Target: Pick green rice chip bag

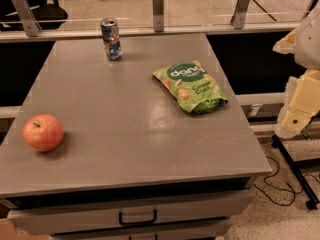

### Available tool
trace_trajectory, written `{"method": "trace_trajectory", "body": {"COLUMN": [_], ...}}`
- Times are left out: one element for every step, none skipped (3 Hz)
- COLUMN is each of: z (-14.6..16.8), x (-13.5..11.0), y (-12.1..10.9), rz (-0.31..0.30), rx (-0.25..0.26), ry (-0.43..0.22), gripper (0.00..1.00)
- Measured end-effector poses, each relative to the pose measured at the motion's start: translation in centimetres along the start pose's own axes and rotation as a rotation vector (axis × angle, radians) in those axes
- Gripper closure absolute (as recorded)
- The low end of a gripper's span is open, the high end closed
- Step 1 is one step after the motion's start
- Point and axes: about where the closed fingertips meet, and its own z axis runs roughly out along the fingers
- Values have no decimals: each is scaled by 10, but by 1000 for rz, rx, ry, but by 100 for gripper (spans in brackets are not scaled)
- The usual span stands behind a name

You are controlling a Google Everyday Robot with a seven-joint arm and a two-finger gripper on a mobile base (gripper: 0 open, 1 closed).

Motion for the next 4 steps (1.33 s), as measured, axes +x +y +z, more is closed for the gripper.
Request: {"method": "trace_trajectory", "body": {"z": [0, 24, 68, 106], "x": [0, -10, -37, -63], "y": [0, -15, -44, -77], "rz": [0, 4, 19, 46], "rx": [0, 4, 7, 25], "ry": [0, -41, -129, -213], "gripper": [0, 0, 0, 0]}}
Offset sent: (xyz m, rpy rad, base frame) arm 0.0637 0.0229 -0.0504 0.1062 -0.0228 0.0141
